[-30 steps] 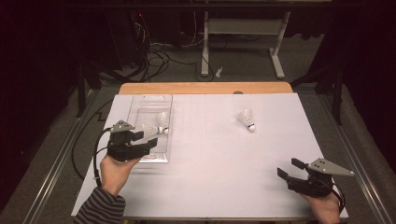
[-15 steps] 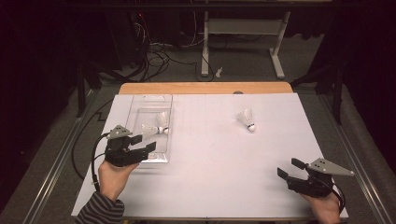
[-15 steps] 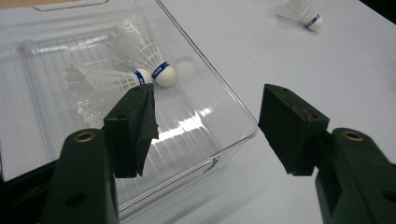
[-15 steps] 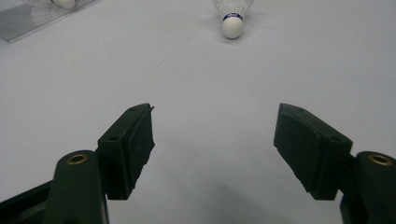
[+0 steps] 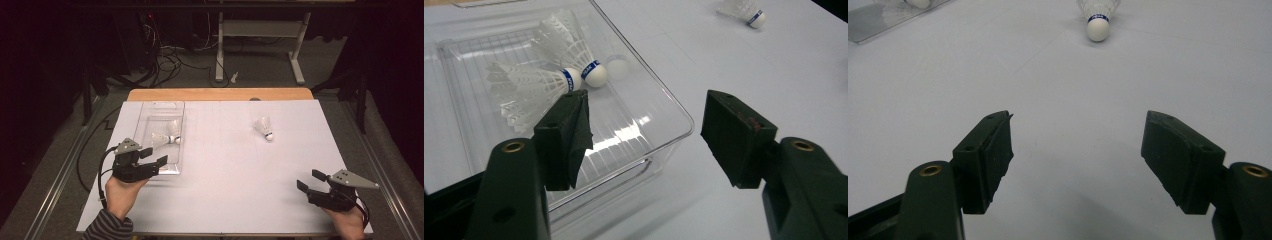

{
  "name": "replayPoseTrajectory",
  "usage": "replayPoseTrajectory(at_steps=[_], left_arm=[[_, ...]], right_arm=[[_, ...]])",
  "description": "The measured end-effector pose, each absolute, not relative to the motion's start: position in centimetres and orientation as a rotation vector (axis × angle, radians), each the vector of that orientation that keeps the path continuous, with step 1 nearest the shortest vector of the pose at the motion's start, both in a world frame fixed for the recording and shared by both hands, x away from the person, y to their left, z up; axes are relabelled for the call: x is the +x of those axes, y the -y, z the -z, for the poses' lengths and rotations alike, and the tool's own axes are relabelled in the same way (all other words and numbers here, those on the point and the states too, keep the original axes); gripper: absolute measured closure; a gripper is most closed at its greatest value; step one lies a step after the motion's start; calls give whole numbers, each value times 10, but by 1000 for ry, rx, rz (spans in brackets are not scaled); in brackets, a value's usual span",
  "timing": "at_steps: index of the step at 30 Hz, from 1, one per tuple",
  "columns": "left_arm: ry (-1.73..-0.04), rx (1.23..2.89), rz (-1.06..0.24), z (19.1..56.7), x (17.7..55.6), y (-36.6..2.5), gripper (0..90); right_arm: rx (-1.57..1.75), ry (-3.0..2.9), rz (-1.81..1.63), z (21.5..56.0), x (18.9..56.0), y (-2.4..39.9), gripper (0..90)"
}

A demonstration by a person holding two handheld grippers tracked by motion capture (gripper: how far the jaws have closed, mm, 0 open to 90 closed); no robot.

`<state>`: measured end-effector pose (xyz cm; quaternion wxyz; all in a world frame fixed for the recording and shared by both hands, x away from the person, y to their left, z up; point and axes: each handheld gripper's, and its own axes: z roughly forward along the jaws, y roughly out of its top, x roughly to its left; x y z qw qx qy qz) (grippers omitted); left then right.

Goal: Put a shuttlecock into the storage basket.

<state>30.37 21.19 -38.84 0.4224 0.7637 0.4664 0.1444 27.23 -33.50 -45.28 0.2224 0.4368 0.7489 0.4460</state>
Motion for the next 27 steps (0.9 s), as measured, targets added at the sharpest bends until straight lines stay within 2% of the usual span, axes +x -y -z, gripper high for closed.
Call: replayPoseTrajectory(at_steps=[27], left_arm=[[-1095,1939,-314,393,303,-187,367]], right_arm=[[1203,-2068,-1232,453,271,335,290]])
